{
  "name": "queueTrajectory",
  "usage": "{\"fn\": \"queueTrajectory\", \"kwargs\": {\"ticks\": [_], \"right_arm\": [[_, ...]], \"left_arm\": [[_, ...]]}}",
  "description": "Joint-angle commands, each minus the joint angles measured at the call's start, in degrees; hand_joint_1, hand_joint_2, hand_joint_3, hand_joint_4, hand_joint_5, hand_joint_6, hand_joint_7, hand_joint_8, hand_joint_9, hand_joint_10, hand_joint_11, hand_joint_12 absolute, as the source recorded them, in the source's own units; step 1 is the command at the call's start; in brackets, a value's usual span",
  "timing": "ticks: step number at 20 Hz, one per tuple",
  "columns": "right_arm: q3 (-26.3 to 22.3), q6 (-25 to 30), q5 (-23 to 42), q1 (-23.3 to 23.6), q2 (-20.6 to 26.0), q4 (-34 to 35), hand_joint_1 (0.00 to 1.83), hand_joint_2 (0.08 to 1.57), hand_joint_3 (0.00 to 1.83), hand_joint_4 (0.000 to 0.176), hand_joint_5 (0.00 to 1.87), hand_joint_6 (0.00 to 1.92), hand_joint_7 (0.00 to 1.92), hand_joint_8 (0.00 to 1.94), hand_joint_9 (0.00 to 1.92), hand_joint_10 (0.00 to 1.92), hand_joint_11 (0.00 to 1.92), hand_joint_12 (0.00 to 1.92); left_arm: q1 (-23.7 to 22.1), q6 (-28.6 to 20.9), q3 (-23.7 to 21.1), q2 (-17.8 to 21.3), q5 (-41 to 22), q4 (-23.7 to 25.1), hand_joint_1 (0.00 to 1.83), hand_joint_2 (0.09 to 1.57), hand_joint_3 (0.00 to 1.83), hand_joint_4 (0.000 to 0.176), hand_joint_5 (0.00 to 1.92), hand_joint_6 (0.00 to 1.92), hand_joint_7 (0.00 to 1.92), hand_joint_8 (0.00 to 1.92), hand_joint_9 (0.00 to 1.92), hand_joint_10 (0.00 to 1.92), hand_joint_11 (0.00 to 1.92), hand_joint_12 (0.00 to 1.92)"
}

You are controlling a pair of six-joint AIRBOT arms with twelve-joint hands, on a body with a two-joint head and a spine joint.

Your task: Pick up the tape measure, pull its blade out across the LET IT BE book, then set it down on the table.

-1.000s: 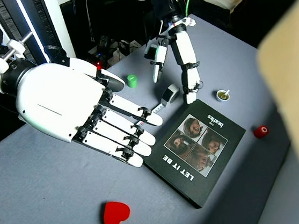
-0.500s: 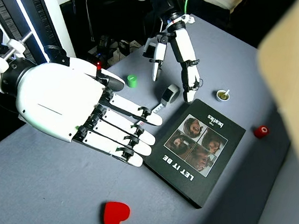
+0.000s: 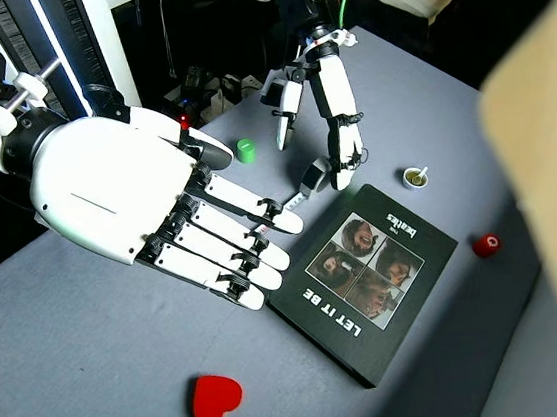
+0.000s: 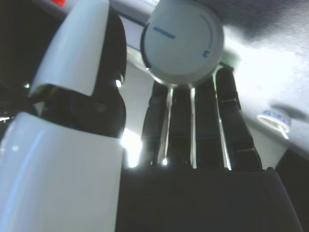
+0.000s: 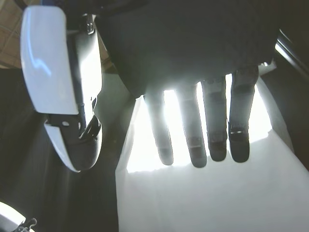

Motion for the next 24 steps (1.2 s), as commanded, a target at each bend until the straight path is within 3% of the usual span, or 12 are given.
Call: {"fn": "queueTrajectory", "kwargs": {"ticks": [1, 24], "right_arm": [[-0.27, 0.69, 3.0, 0.94, 0.14, -3.65, 0.09, 1.18, 0.0, 0.115, 0.14, 0.0, 0.18, 0.0, 0.13, 0.0, 0.0, 0.52], [-0.45, 1.09, 2.58, 1.19, 0.05, -4.15, 0.11, 1.17, 0.0, 0.116, 0.12, 0.0, 0.16, 0.0, 0.1, 0.0, 0.0, 0.43]], "left_arm": [[-0.07, -0.25, 0.4, -0.29, -5.44, 1.87, 1.13, 1.03, 0.0, 0.0, 0.24, 0.0, 0.25, 0.0, 0.24, 0.0, 0.0, 0.72], [-2.06, 10.92, 3.71, -4.07, -5.33, -3.41, 1.16, 1.05, 0.0, 0.0, 0.29, 0.01, 0.27, 0.01, 0.28, 0.01, 0.0, 0.75]]}}
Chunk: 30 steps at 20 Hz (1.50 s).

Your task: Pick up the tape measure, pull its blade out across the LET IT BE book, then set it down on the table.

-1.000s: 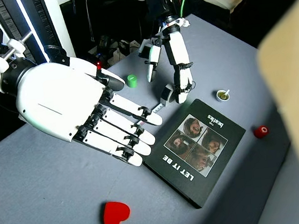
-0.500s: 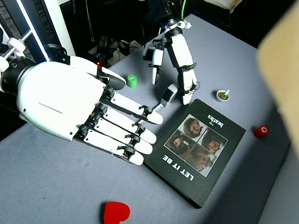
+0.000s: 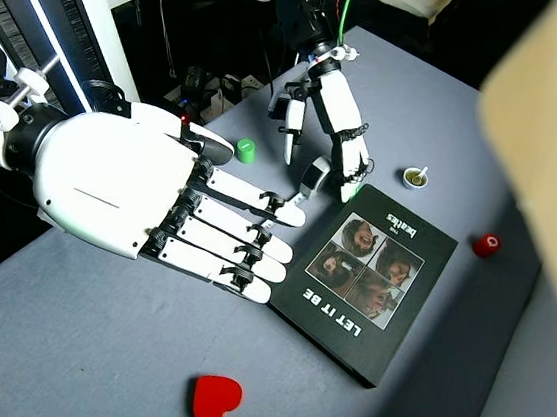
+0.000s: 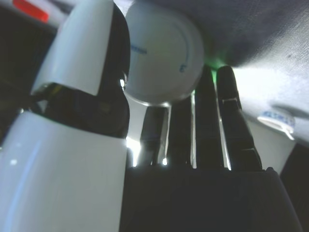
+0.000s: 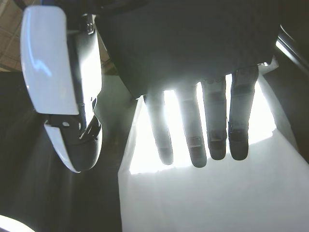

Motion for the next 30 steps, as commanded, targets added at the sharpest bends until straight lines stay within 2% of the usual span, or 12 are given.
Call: {"fn": "queueTrajectory", "kwargs": {"ticks": [1, 4, 10, 11, 12, 13, 15, 16, 17, 18, 25, 30], "right_arm": [[-0.21, 0.45, 2.99, 0.91, 0.16, -3.76, 0.11, 1.17, 0.0, 0.116, 0.12, 0.0, 0.16, 0.0, 0.1, 0.0, 0.0, 0.43], [-0.21, 0.47, 2.99, 0.9, 0.16, -3.81, 0.11, 1.18, 0.0, 0.116, 0.12, 0.0, 0.17, 0.0, 0.1, 0.0, 0.0, 0.43], [-0.27, 0.48, 2.87, 0.83, 0.16, -4.04, 0.1, 1.18, 0.0, 0.114, 0.12, 0.0, 0.16, 0.0, 0.11, 0.0, 0.0, 0.47], [-0.35, 0.48, 2.79, 0.79, 0.16, -4.18, 0.1, 1.18, 0.0, 0.115, 0.12, 0.0, 0.16, 0.0, 0.11, 0.0, 0.0, 0.47], [-0.4, 0.49, 2.71, 0.77, 0.16, -4.2, 0.1, 1.18, 0.0, 0.115, 0.12, 0.0, 0.17, 0.0, 0.11, 0.0, 0.0, 0.48], [-0.46, 0.49, 2.62, 0.75, 0.16, -4.23, 0.11, 1.18, 0.0, 0.116, 0.12, 0.0, 0.17, 0.0, 0.12, 0.0, 0.0, 0.49], [-0.52, 0.49, 2.45, 0.75, 0.16, -4.28, 0.11, 1.18, 0.0, 0.116, 0.12, 0.0, 0.18, 0.01, 0.12, 0.0, 0.0, 0.5], [-0.53, 0.49, 2.39, 0.75, 0.16, -4.31, 0.11, 1.18, 0.0, 0.116, 0.13, 0.0, 0.18, 0.01, 0.12, 0.0, 0.0, 0.5], [-0.54, 0.49, 2.32, 0.75, 0.16, -4.34, 0.11, 1.18, 0.0, 0.116, 0.13, 0.0, 0.18, 0.01, 0.12, 0.01, 0.0, 0.5], [-0.55, 0.49, 2.2, 0.73, 0.16, -4.36, 0.11, 1.18, 0.0, 0.115, 0.13, 0.0, 0.18, 0.01, 0.12, 0.01, 0.0, 0.5], [-0.57, 0.12, 1.02, 0.72, 0.16, -5.44, 0.11, 1.18, 0.0, 0.109, 0.13, 0.0, 0.19, 0.0, 0.13, 0.0, 0.0, 0.5], [1.47, -5.7, 2.78, 1.4, -3.42, -6.52, 0.11, 1.18, 0.0, 0.109, 0.13, 0.0, 0.21, 0.0, 0.14, 0.0, 0.0, 0.54]], "left_arm": [[-0.33, 0.17, 0.18, -0.42, -5.1, 1.23, 1.16, 1.05, 0.0, 0.0, 0.29, 0.01, 0.27, 0.01, 0.28, 0.01, 0.0, 0.75], [-0.3, 0.95, 0.48, -0.52, -5.86, 1.03, 1.16, 1.05, 0.0, 0.0, 0.32, 0.01, 0.31, 0.01, 0.35, 0.01, 0.05, 0.76], [-0.5, 2.2, 0.88, -0.26, -6.42, 0.39, 1.18, 1.06, 0.0, 0.0, 0.57, 0.0, 0.56, 0.0, 0.56, 0.0, 0.24, 0.73], [-0.58, 2.54, 0.88, -0.22, -6.49, 0.4, 1.16, 1.07, 0.0, 0.0, 0.76, 0.0, 0.8, 0.0, 0.8, 0.01, 0.5, 0.72], [-0.62, 2.64, 0.88, -0.2, -6.49, 0.4, 1.22, 1.09, 0.0, 0.0, 0.9, 0.79, 1.08, 0.64, 0.99, 0.02, 0.7, 0.78], [-0.7, 2.9, 0.88, -0.16, -6.49, 0.39, 1.23, 1.11, 0.0, 0.0, 0.91, 0.95, 1.07, 0.89, 1.09, 0.04, 0.77, 0.84], [-0.74, 3.23, 0.85, -0.11, -6.48, 0.39, 1.24, 1.08, 0.0, 0.0, 1.04, 0.78, 1.09, 0.91, 1.2, 0.07, 0.82, 0.95], [-0.7, 3.24, 0.8, -0.09, -6.48, 0.39, 1.24, 1.06, 0.0, 0.01, 1.12, 0.67, 1.1, 0.88, 1.23, 0.08, 0.85, 0.98], [-0.68, 3.24, 0.73, -0.09, -6.49, 0.39, 1.36, 1.05, 0.0, 0.0, 1.16, 0.59, 1.12, 0.79, 1.03, 0.86, 0.86, 0.99], [-0.68, 3.24, 0.6, -0.1, -6.49, 0.51, 1.38, 1.06, 0.0, 0.0, 1.14, 0.59, 1.11, 0.81, 0.98, 1.07, 0.85, 1.02], [-2.0, -0.54, 0.4, 2.21, -8.06, 6.17, 1.38, 1.07, 0.0, 0.0, 1.12, 0.57, 1.07, 0.87, 0.92, 1.21, 0.82, 1.07], [-6.88, -1.79, 0.52, 5.0, -8.05, 6.45, 1.39, 1.07, 0.0, 0.0, 1.14, 0.54, 1.08, 0.87, 0.91, 1.21, 0.82, 1.09]]}}
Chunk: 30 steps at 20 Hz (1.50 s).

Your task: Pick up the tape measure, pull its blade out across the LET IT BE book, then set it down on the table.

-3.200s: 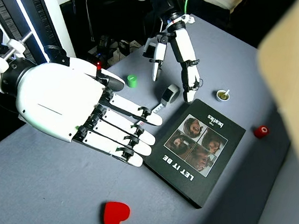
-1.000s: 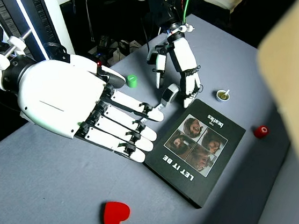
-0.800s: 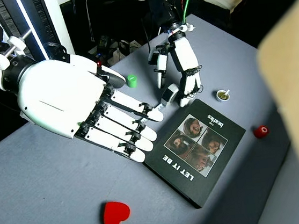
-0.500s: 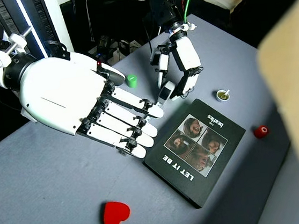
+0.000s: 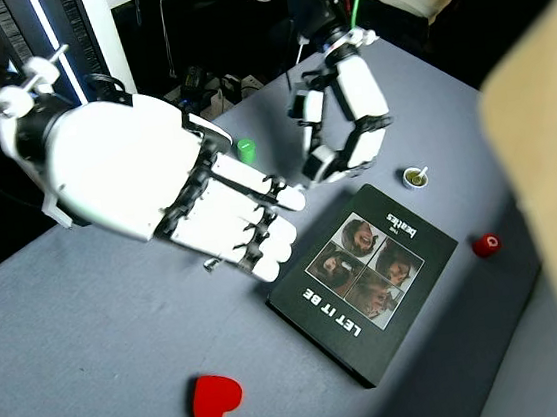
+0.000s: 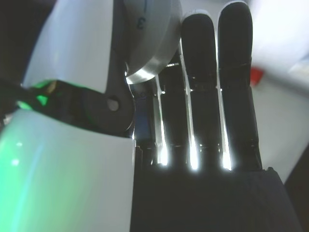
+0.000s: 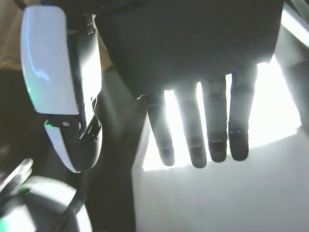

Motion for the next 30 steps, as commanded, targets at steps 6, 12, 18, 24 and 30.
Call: {"fn": "queueTrajectory", "kwargs": {"ticks": [6, 12, 18, 24, 30], "right_arm": [[4.31, -5.48, 5.49, 3.54, -4.33, -3.79, 0.12, 1.18, 0.0, 0.102, 0.16, 0.01, 0.21, 0.0, 0.16, 0.01, 0.0, 0.57], [6.31, -3.58, 6.74, 5.89, -5.85, -3.33, 0.61, 1.11, 0.0, 0.005, 0.17, 0.01, 0.24, 0.0, 0.17, 0.0, 0.0, 0.72], [10.45, -10.85, 9.85, 5.97, -10.74, -1.33, 0.89, 1.07, 0.0, 0.0, 0.35, 0.02, 0.37, 0.01, 0.29, 0.02, 0.0, 0.86], [17.43, -12.84, 10.73, 5.72, -17.96, 1.68, 1.04, 1.11, 0.0, 0.0, 0.48, 0.01, 0.51, 0.01, 0.44, 0.02, 0.02, 1.06], [20.65, -14.0, 11.07, 8.24, -22.94, 8.41, 1.04, 1.12, 0.0, 0.0, 0.61, 0.03, 0.66, 0.03, 0.61, 0.06, 0.18, 1.13]], "left_arm": [[-3.97, -6.01, 4.46, 2.9, -5.58, 6.27, 1.39, 1.07, 0.0, 0.0, 1.13, 0.55, 1.09, 0.86, 0.93, 1.2, 0.82, 1.09], [-6.65, -8.02, 7.99, 3.24, -2.22, 12.53, 1.39, 1.07, 0.0, 0.0, 1.13, 0.57, 1.09, 0.84, 0.94, 1.18, 0.83, 1.09], [-9.22, -8.06, 10.19, 2.62, -0.89, 12.14, 1.39, 1.07, 0.0, 0.0, 1.12, 0.57, 1.1, 0.84, 0.94, 1.18, 0.82, 1.08], [-10.42, -7.84, 11.03, 2.1, 0.04, 10.78, 1.39, 1.07, 0.0, 0.0, 1.11, 0.57, 1.11, 0.84, 0.94, 1.19, 0.83, 1.08], [-12.07, -7.86, 12.53, 1.65, 1.59, 11.38, 1.39, 1.07, 0.0, 0.0, 1.1, 0.56, 1.1, 0.85, 0.94, 1.19, 0.83, 1.07]]}}
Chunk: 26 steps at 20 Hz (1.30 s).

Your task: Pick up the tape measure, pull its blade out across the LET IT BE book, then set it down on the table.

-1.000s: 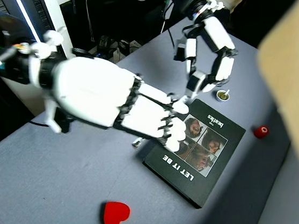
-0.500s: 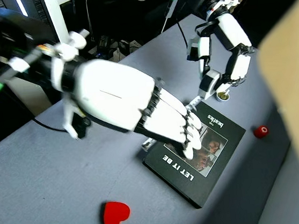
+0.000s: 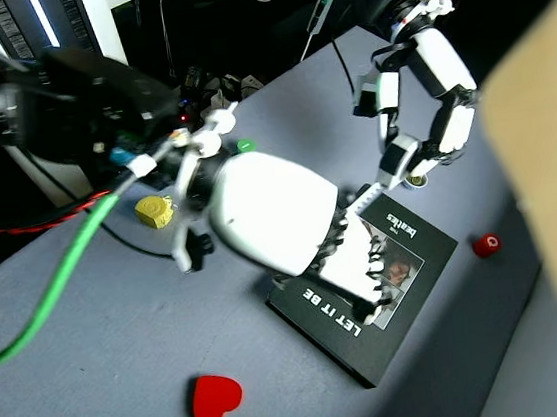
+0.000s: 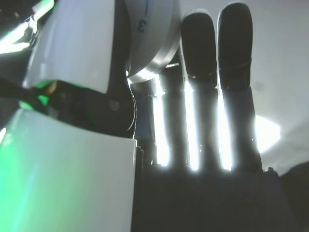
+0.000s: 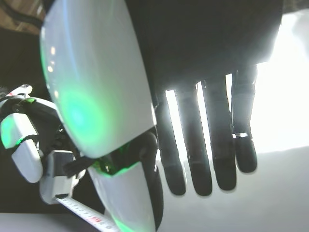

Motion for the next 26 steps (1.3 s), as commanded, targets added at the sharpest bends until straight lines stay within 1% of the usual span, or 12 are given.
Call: {"fn": "queueTrajectory", "kwargs": {"ticks": [1, 5, 6, 7, 10, 15, 16, 19, 21, 26], "right_arm": [[-0.12, -0.16, 2.86, 0.93, -0.02, -2.44, 1.03, 1.12, 0.0, 0.0, 0.62, 0.03, 0.66, 0.03, 0.62, 0.06, 0.19, 1.14], [0.06, -0.25, 3.44, 1.89, -0.63, -1.45, 1.05, 1.13, 0.0, 0.0, 0.65, 0.02, 0.7, 0.02, 0.64, 0.05, 0.19, 1.16], [0.05, -0.39, 3.66, 2.31, -0.64, -0.27, 1.05, 1.13, 0.0, 0.0, 0.65, 0.02, 0.7, 0.02, 0.64, 0.05, 0.18, 1.15], [0.05, -1.71, 4.05, 3.71, 0.07, 4.46, 1.05, 1.13, 0.0, 0.0, 0.66, 0.02, 0.7, 0.02, 0.64, 0.05, 0.19, 1.15], [0.11, -2.54, 3.64, 4.03, 0.26, 6.67, 1.05, 1.13, 0.0, 0.0, 0.65, 0.02, 0.71, 0.02, 0.65, 0.05, 0.19, 1.15], [0.26, -2.8, 3.6, 3.75, 0.2, 7.42, 1.05, 1.13, 0.0, 0.0, 0.66, 0.01, 0.72, 0.02, 0.65, 0.05, 0.19, 1.15], [0.26, -3.1, 3.62, 3.86, 0.31, 8.15, 1.04, 1.12, 0.0, 0.0, 0.65, 0.01, 0.72, 0.02, 0.66, 0.05, 0.2, 1.16], [0.26, -3.2, 3.62, 4.31, 0.44, 8.15, 1.04, 1.12, 0.0, 0.0, 0.65, 0.01, 0.72, 0.01, 0.66, 0.04, 0.2, 1.18], [0.26, -3.21, 3.62, 4.41, 0.53, 8.15, 1.04, 1.13, 0.0, 0.0, 0.66, 0.01, 0.73, 0.01, 0.67, 0.04, 0.21, 1.19], [0.27, -3.21, 3.59, 4.39, 0.64, 8.15, 1.04, 1.13, 0.0, 0.0, 0.67, 0.01, 0.74, 0.01, 0.68, 0.04, 0.19, 1.18]], "left_arm": [[-0.77, -0.65, 0.33, 0.07, -6.57, 0.98, 1.39, 1.07, 0.0, 0.0, 1.1, 0.56, 1.11, 0.85, 0.93, 1.19, 0.82, 1.07], [-0.76, -0.65, 0.45, 0.27, -6.8, 0.93, 1.39, 1.07, 0.0, 0.0, 1.1, 0.61, 1.1, 0.85, 0.92, 1.19, 0.81, 1.08], [-0.78, -0.65, 0.48, 0.21, -6.85, 0.89, 1.39, 1.07, 0.0, 0.0, 1.1, 0.6, 1.1, 0.86, 0.92, 1.19, 0.82, 1.08], [-0.85, -0.41, 0.4, 0.36, -6.86, -0.14, 1.39, 1.07, 0.0, 0.0, 1.1, 0.59, 1.1, 0.87, 0.92, 1.19, 0.82, 1.08], [-0.94, -0.35, 0.41, 0.35, -6.88, -0.26, 1.39, 1.07, 0.0, 0.0, 1.1, 0.59, 1.1, 0.86, 0.92, 1.19, 0.83, 1.08], [-1.33, -0.35, 0.48, 0.3, -7.33, -0.73, 1.39, 1.07, 0.0, 0.0, 1.1, 0.59, 1.1, 0.86, 0.93, 1.18, 0.84, 1.07], [-1.32, -0.35, 0.49, 0.3, -8.0, -1.21, 1.39, 1.07, 0.0, 0.0, 1.12, 0.56, 1.07, 0.9, 0.94, 1.18, 0.84, 1.07], [-1.32, -0.35, 0.55, 0.26, -8.11, -1.22, 1.39, 1.07, 0.0, 0.0, 1.12, 0.56, 1.07, 0.9, 0.93, 1.19, 0.83, 1.07], [-1.32, -0.35, 0.55, 0.25, -8.11, -1.18, 1.38, 1.08, 0.0, 0.0, 1.09, 0.61, 1.05, 0.94, 0.92, 1.21, 0.82, 1.06], [-1.31, -0.35, 0.52, 0.22, -8.1, -1.18, 1.38, 1.08, 0.0, 0.0, 1.13, 0.56, 1.05, 0.93, 0.92, 1.2, 0.83, 1.05]]}}
